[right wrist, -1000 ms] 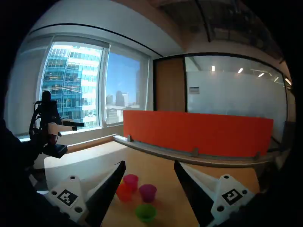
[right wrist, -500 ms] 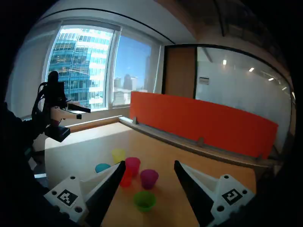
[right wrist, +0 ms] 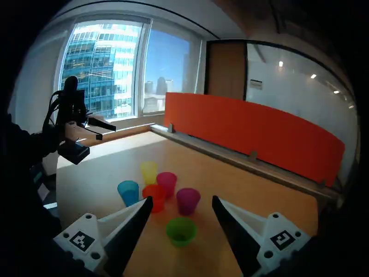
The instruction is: Pour water
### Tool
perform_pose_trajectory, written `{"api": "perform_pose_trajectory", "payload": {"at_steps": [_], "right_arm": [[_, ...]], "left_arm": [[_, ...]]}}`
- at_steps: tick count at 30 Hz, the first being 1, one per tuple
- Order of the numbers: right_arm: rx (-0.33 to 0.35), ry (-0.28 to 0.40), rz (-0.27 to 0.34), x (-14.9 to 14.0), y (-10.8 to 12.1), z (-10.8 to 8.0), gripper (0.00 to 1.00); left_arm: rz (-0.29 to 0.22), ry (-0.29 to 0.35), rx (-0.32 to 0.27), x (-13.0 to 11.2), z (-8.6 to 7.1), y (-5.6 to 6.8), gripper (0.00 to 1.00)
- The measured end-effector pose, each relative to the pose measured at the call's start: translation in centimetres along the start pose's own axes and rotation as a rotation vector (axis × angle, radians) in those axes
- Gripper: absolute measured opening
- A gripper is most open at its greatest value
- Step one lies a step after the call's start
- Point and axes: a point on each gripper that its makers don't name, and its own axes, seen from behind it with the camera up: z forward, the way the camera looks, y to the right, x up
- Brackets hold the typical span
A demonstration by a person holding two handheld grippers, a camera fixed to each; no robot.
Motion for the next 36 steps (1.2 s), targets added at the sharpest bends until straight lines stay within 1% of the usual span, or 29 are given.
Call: {"api": "perform_pose_trajectory", "payload": {"at_steps": [5, 16, 24, 36], "right_arm": [[0.003, -0.022, 0.01, -1.3, 0.5, 0.6, 0.99], [0.015, -0.089, 0.022, -5.2, 0.8, 2.3, 0.99], [0.023, -0.133, 0.028, -7.6, 0.7, 3.5, 0.99], [0.03, -0.188, 0.043, -10.8, 0.6, 4.9, 0.99]], "left_arm": [[0.01, -0.037, -0.013, -1.9, 0.7, 0.0, 0.96], [-0.002, -0.096, -0.046, -5.5, 2.0, 0.2, 0.96], [0.014, -0.144, -0.067, -8.0, 2.5, 0.6, 0.96], [0.016, -0.228, -0.103, -11.7, 3.3, 1.7, 0.96]]}}
